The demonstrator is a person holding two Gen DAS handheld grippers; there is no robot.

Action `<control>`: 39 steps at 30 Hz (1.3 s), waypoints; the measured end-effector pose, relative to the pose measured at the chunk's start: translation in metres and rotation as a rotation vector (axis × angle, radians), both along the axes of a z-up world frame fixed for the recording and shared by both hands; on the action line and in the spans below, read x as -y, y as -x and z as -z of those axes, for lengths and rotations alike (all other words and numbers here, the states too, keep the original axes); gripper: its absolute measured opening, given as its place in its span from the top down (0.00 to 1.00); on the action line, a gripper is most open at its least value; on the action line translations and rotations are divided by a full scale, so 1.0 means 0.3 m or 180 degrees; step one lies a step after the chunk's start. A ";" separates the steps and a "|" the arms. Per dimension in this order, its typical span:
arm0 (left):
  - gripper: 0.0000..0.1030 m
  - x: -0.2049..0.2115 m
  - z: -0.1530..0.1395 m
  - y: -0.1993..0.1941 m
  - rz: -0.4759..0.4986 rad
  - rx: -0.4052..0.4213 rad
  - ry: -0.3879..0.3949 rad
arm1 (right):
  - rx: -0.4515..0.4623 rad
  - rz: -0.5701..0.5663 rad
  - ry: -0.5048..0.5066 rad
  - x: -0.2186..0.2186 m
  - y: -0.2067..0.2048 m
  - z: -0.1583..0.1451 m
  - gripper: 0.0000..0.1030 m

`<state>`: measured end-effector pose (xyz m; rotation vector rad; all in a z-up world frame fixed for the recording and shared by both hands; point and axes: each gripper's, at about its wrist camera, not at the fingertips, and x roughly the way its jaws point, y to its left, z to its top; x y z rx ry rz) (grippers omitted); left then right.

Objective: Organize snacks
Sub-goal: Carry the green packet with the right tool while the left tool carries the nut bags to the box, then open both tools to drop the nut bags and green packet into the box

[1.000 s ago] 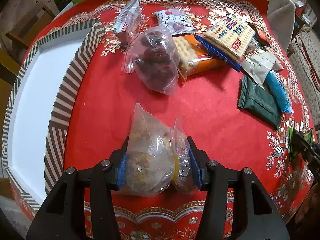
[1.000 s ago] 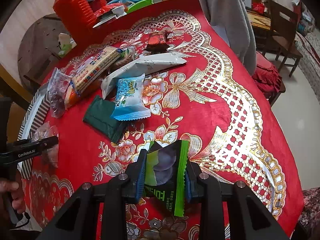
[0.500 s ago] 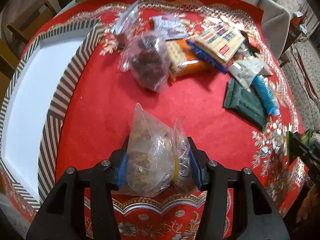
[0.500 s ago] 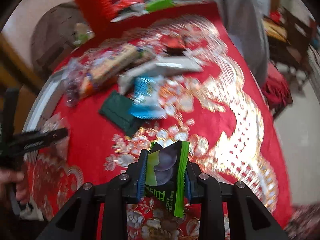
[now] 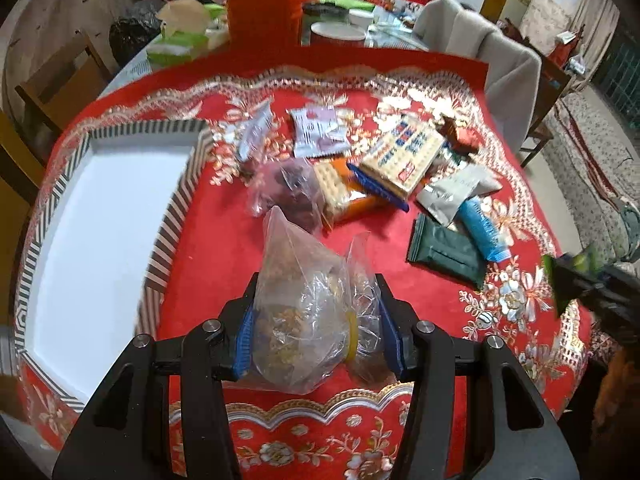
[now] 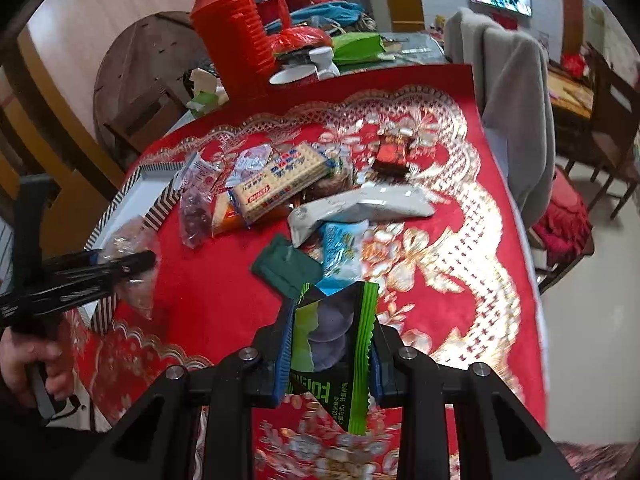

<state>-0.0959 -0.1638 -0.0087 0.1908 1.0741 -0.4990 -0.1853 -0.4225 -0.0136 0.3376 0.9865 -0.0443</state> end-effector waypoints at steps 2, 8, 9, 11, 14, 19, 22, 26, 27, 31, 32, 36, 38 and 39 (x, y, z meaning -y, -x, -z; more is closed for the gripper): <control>0.51 -0.043 -0.018 -0.012 -0.0014 0.0011 0.0071 | -0.0077 0.0082 -0.0060 -0.026 -0.011 0.025 0.72; 0.51 -0.230 -0.085 -0.096 -0.0260 0.0117 0.0222 | -0.0058 0.0065 -0.0177 -0.146 -0.088 0.007 0.72; 0.51 -0.274 -0.091 -0.119 -0.0317 0.0146 0.0216 | -0.0046 0.0037 -0.0189 -0.175 -0.112 0.001 0.72; 0.51 -0.369 -0.087 -0.163 -0.0430 0.0168 0.0189 | -0.0008 -0.0047 -0.0248 -0.255 -0.184 -0.018 0.72; 0.51 -0.506 -0.060 -0.224 -0.0599 0.0146 0.0133 | 0.0053 -0.0193 -0.0346 -0.379 -0.283 -0.040 0.72; 0.51 -0.689 0.024 -0.286 -0.0708 0.0118 -0.0071 | 0.0068 -0.0510 -0.0461 -0.647 -0.497 -0.044 0.72; 0.51 -0.753 0.075 -0.307 -0.0682 0.0092 -0.0150 | 0.0044 -0.0657 -0.0533 -0.786 -0.622 -0.031 0.72; 0.51 -0.793 0.119 -0.311 -0.0555 0.0140 -0.0220 | -0.0062 -0.0816 -0.0492 -0.934 -0.745 -0.001 0.72; 0.51 -0.799 0.129 -0.310 -0.0524 0.0133 -0.0217 | -0.0119 -0.0854 -0.0447 -0.971 -0.775 0.018 0.72; 0.51 -0.822 0.149 -0.323 -0.0452 0.0098 -0.0201 | -0.0229 -0.0862 -0.0394 -1.035 -0.820 0.064 0.72; 0.51 -0.828 0.151 -0.328 -0.0451 0.0091 -0.0187 | -0.0248 -0.0869 -0.0388 -1.048 -0.825 0.070 0.72; 0.51 -0.846 0.159 -0.344 -0.0424 0.0069 -0.0144 | -0.0317 -0.0877 -0.0322 -1.082 -0.834 0.096 0.72; 0.51 -0.847 0.160 -0.351 -0.0401 0.0073 -0.0124 | -0.0378 -0.0850 -0.0322 -1.078 -0.840 0.110 0.72; 0.51 -0.846 0.160 -0.353 -0.0382 0.0074 -0.0121 | -0.0420 -0.0821 -0.0331 -1.080 -0.844 0.123 0.72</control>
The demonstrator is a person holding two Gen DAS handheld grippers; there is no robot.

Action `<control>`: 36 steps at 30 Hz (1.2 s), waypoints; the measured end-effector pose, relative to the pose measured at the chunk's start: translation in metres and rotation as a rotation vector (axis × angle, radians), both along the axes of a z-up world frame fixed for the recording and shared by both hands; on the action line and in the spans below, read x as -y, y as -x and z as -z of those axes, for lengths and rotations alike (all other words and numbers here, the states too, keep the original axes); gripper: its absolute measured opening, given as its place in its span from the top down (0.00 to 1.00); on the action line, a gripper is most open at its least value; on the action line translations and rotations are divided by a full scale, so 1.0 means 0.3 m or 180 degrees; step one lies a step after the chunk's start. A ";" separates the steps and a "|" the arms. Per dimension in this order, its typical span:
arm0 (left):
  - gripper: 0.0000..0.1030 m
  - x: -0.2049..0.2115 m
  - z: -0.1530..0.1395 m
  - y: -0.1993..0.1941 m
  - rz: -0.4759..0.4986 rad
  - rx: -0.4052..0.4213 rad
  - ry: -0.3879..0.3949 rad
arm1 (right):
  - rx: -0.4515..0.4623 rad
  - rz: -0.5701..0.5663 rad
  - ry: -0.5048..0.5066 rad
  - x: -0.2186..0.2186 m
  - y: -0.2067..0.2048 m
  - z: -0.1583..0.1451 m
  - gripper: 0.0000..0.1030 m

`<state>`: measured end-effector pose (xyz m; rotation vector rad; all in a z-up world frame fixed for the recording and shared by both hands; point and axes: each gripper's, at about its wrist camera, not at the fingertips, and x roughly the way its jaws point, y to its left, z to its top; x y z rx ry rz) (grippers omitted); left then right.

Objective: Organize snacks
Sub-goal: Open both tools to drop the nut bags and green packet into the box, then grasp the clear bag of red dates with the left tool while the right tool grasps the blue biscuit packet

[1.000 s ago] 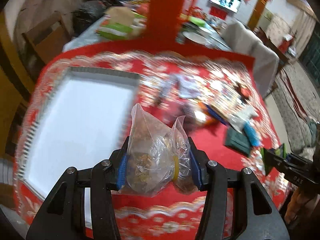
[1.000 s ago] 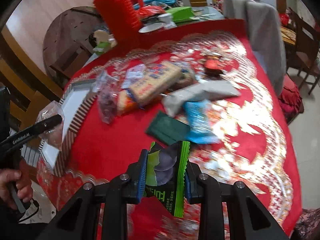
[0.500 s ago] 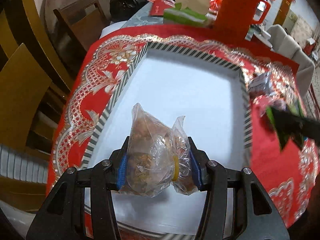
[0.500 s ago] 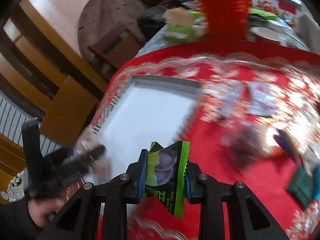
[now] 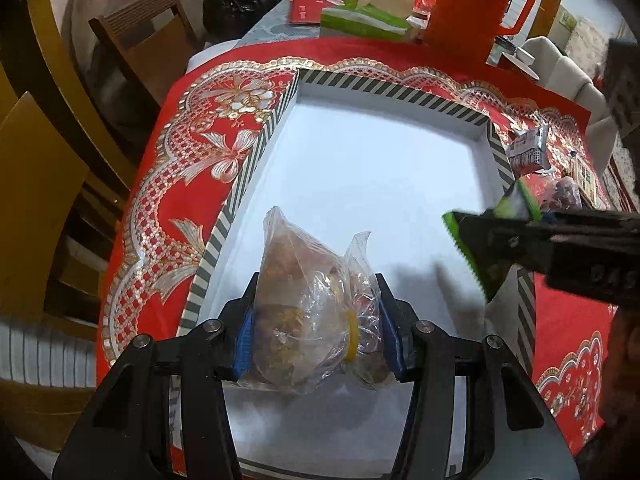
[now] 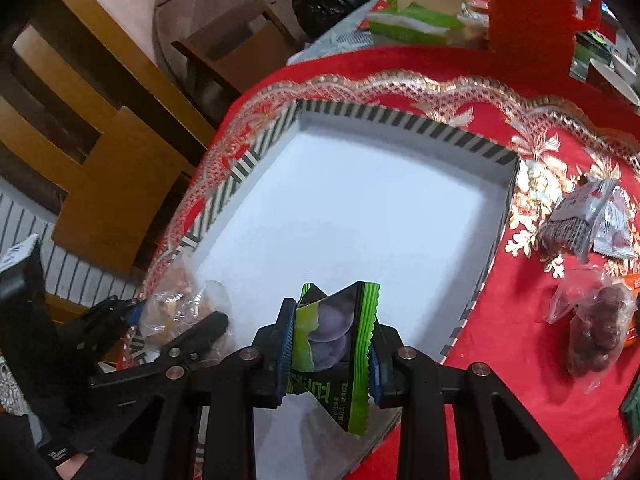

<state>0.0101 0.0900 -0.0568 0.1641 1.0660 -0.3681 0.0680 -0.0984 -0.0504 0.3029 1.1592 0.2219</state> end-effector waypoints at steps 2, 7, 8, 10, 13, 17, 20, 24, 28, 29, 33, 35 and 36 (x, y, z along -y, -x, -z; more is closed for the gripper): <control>0.51 0.001 0.002 -0.002 0.0033 -0.0001 -0.0001 | -0.0061 0.0046 -0.0007 -0.002 -0.008 0.022 0.72; 0.51 -0.007 0.009 -0.006 0.0017 -0.0019 -0.0011 | -0.0118 -0.0015 -0.0124 -0.029 -0.014 0.036 0.71; 0.51 -0.009 0.012 -0.009 -0.0009 -0.0032 -0.0026 | -0.0153 -0.0063 -0.0139 -0.038 -0.016 0.039 0.71; 0.50 -0.016 0.018 -0.015 -0.0039 -0.0069 -0.0015 | -0.0229 -0.0133 0.0051 -0.062 -0.030 0.050 0.70; 0.37 -0.021 0.015 -0.010 -0.0066 -0.0038 0.0017 | -0.0160 -0.0078 0.0316 -0.057 -0.044 0.037 0.54; 0.21 -0.011 0.010 -0.003 -0.0042 -0.0011 0.0037 | 0.0009 0.0234 0.0246 0.013 -0.045 -0.007 0.48; 0.21 0.001 0.013 0.000 -0.0029 -0.0040 0.0028 | 0.0087 0.0343 0.0148 0.052 -0.025 -0.032 0.48; 0.20 0.025 -0.020 0.023 0.0002 0.0159 -0.0042 | 0.0321 0.0495 0.0071 0.102 0.054 -0.091 0.48; 0.20 0.069 -0.089 0.059 0.0072 0.0482 0.0025 | 0.0557 0.0658 0.0348 0.182 0.158 -0.131 0.48; 0.20 0.086 -0.107 0.063 0.0114 0.0509 0.0101 | 0.0577 0.0701 0.0408 0.204 0.180 -0.131 0.48; 0.20 0.187 -0.153 0.089 0.0315 0.0454 0.0399 | 0.0586 0.0993 0.0689 0.377 0.324 -0.107 0.48; 0.20 0.276 -0.163 0.099 0.0472 0.0372 0.0463 | 0.0582 0.1126 0.0830 0.464 0.387 -0.098 0.48; 0.20 0.316 -0.164 0.099 0.0541 0.0326 0.0481 | 0.0572 0.1219 0.0905 0.521 0.420 -0.093 0.48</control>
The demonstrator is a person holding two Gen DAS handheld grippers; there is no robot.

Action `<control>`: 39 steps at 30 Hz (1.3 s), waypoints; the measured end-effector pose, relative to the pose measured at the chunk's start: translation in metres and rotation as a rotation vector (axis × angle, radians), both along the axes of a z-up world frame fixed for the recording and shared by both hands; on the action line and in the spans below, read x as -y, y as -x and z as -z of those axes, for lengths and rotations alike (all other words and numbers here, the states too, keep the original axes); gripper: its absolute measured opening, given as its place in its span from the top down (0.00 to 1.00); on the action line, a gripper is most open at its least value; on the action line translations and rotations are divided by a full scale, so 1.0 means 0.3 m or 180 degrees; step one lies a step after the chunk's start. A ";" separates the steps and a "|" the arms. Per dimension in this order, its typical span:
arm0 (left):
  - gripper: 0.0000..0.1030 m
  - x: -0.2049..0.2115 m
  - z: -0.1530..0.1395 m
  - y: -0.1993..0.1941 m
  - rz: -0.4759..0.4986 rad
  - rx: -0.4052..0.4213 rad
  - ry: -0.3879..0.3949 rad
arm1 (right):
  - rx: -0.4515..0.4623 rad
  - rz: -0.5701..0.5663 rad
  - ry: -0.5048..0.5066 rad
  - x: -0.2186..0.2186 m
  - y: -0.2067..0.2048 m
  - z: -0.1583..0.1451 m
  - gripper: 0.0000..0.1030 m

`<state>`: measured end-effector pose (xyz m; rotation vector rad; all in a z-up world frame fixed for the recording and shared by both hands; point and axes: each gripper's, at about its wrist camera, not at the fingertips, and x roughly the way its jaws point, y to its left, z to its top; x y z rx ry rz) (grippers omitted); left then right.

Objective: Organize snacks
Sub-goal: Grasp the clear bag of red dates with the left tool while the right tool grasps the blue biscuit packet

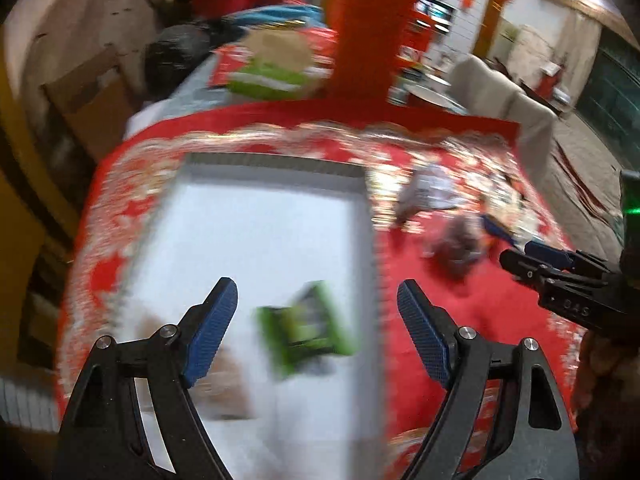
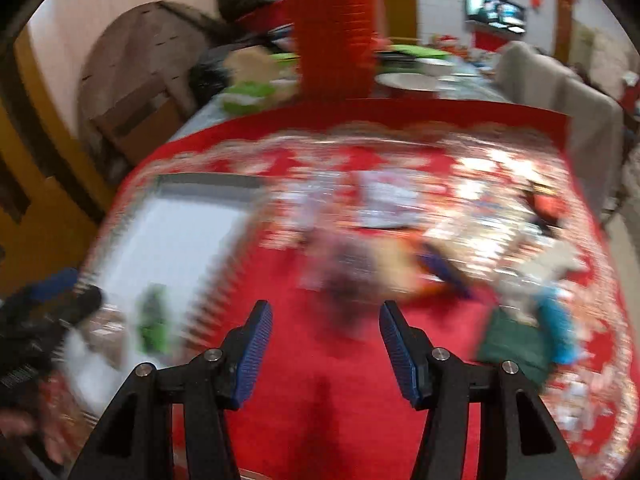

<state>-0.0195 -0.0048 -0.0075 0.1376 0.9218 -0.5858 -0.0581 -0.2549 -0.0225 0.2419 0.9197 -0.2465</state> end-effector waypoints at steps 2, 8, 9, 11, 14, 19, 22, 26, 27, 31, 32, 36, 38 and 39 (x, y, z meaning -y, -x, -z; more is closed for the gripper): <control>0.20 0.104 0.004 0.008 0.0158 -0.0120 0.0034 | -0.0038 0.0228 0.0031 0.132 0.061 0.010 0.48; 0.20 0.405 0.039 0.016 0.0440 -0.0350 0.0042 | -0.0069 0.0675 -0.0229 0.474 0.184 0.035 0.48; 0.20 0.441 0.052 0.009 0.0431 -0.0396 0.0038 | -0.0075 0.0642 -0.0313 0.512 0.194 0.042 0.48; 0.20 0.513 0.091 -0.015 0.0381 -0.0552 0.0026 | -0.0085 0.0594 -0.0383 0.547 0.205 0.053 0.48; 0.20 0.572 0.131 -0.040 0.0310 -0.0710 0.0018 | -0.0093 0.0503 -0.0411 0.566 0.201 0.061 0.48; 0.20 0.618 0.166 -0.070 0.0097 -0.0594 -0.0167 | -0.0149 0.0421 -0.0488 0.615 0.192 0.096 0.48; 0.30 0.616 0.192 -0.085 -0.0099 -0.0563 -0.0307 | -0.0167 0.0395 -0.0567 0.649 0.186 0.120 0.48; 0.62 0.607 0.217 -0.076 -0.0130 -0.0568 -0.0432 | -0.0183 0.0270 -0.0702 0.666 0.158 0.149 0.48; 0.65 0.604 0.217 -0.072 -0.0134 -0.0543 -0.0435 | -0.0198 0.0241 -0.0714 0.664 0.150 0.156 0.48; 0.68 0.590 0.215 -0.055 -0.0115 -0.0539 -0.0438 | -0.0272 0.0092 -0.0822 0.644 0.100 0.200 0.48; 0.68 0.585 0.213 -0.047 -0.0098 -0.0551 -0.0436 | -0.0297 0.0060 -0.0854 0.638 0.088 0.213 0.48; 0.69 0.568 0.210 -0.031 -0.0053 -0.0631 -0.0388 | -0.0319 0.0038 -0.0597 0.609 0.073 0.224 0.51; 0.69 0.559 0.209 -0.026 -0.0044 -0.0673 -0.0375 | -0.0395 0.0035 -0.0434 0.595 0.069 0.223 0.57; 0.69 0.556 0.207 -0.022 -0.0045 -0.0695 -0.0369 | -0.0395 0.0053 -0.0429 0.596 0.073 0.223 0.60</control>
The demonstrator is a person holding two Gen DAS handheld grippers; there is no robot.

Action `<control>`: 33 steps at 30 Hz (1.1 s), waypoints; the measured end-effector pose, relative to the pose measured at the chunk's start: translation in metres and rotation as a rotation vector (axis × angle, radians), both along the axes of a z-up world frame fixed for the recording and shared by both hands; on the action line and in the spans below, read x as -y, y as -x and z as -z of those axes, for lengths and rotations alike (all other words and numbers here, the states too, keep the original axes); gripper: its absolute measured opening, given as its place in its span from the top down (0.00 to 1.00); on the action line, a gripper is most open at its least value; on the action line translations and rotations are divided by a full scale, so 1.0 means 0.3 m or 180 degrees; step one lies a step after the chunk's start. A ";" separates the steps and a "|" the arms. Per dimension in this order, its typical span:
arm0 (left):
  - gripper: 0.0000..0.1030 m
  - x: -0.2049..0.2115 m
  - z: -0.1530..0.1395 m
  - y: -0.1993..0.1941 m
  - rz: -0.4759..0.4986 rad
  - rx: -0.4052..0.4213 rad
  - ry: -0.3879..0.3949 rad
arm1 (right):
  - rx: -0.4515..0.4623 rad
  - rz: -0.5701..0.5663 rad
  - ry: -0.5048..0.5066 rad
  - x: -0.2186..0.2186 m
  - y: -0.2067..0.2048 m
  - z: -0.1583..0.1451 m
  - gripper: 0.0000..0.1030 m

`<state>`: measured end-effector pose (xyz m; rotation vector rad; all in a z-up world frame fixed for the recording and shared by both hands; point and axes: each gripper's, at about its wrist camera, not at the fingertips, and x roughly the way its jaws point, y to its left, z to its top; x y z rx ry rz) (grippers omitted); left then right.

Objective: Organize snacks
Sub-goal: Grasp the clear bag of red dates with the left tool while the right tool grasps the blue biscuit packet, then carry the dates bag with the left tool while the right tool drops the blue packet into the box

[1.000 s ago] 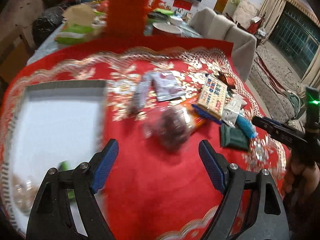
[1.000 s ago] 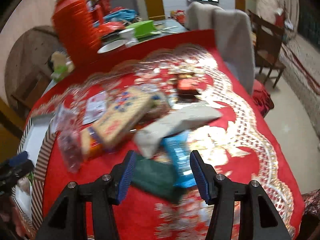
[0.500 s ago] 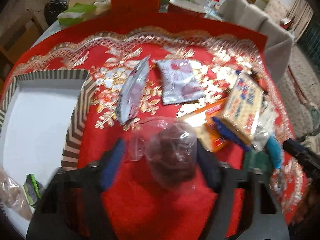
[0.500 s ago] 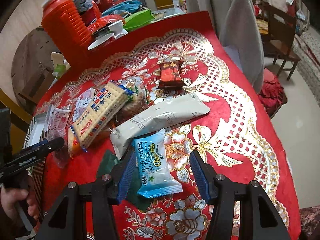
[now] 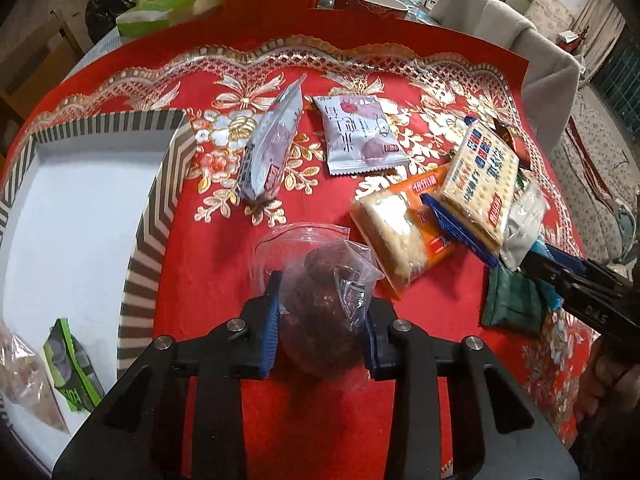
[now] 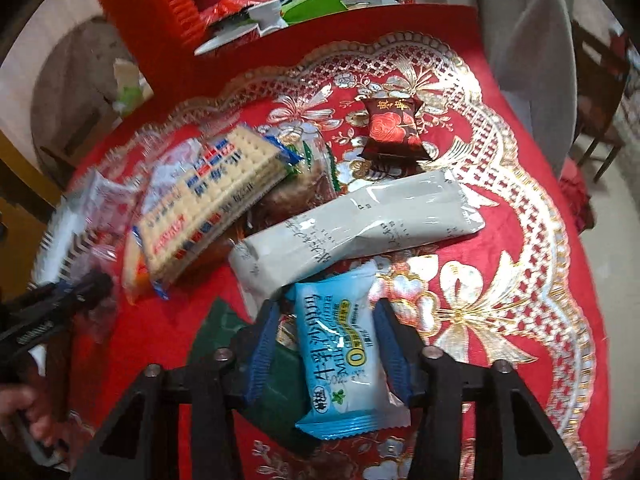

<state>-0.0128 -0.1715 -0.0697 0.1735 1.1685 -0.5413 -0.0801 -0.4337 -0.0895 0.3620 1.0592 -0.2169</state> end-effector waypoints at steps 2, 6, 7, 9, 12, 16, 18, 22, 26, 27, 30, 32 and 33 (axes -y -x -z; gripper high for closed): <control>0.69 -0.001 -0.006 0.008 -0.0006 -0.0020 0.0005 | 0.0003 0.0043 -0.0052 0.009 0.015 -0.001 0.65; 0.69 -0.006 -0.024 0.047 0.0034 -0.0008 0.0011 | 0.0005 0.0014 -0.0079 0.010 0.053 -0.006 0.72; 0.69 -0.009 -0.032 0.061 0.0045 0.0000 0.0016 | 0.0010 0.0021 -0.0081 0.010 0.061 -0.009 0.73; 0.69 -0.010 -0.047 0.080 0.0071 0.0017 0.0022 | 0.0036 0.0087 -0.0149 0.016 0.086 -0.015 0.75; 0.69 -0.009 -0.075 0.113 0.0104 0.0062 0.0033 | 0.0200 0.0200 -0.0346 0.024 0.141 -0.057 0.75; 0.69 0.010 -0.097 0.162 0.0153 0.0107 -0.0034 | 0.0451 0.0228 -0.0529 0.003 0.208 -0.133 0.75; 0.69 0.024 -0.097 0.194 0.0189 0.0114 -0.0114 | 0.0498 0.0218 -0.0612 -0.015 0.227 -0.149 0.75; 0.69 0.030 -0.101 0.241 0.0217 0.0135 -0.0183 | 0.0521 0.0111 -0.0684 -0.076 0.246 -0.163 0.75; 0.69 0.006 -0.124 0.281 0.0234 0.0218 -0.0174 | 0.0513 -0.0003 -0.0680 -0.134 0.258 -0.168 0.75; 0.69 0.002 -0.127 0.283 0.0239 0.0227 -0.0169 | 0.0507 -0.0010 -0.0666 -0.141 0.254 -0.170 0.75; 0.69 -0.020 -0.150 0.277 0.0240 0.0260 -0.0131 | 0.0513 -0.0003 -0.0631 -0.166 0.252 -0.186 0.75; 0.69 -0.041 -0.172 0.265 0.0237 0.0310 -0.0095 | 0.0525 -0.0022 -0.0605 -0.190 0.245 -0.203 0.75; 0.69 -0.050 -0.180 0.259 0.0240 0.0333 -0.0089 | 0.0531 -0.0033 -0.0584 -0.203 0.240 -0.210 0.75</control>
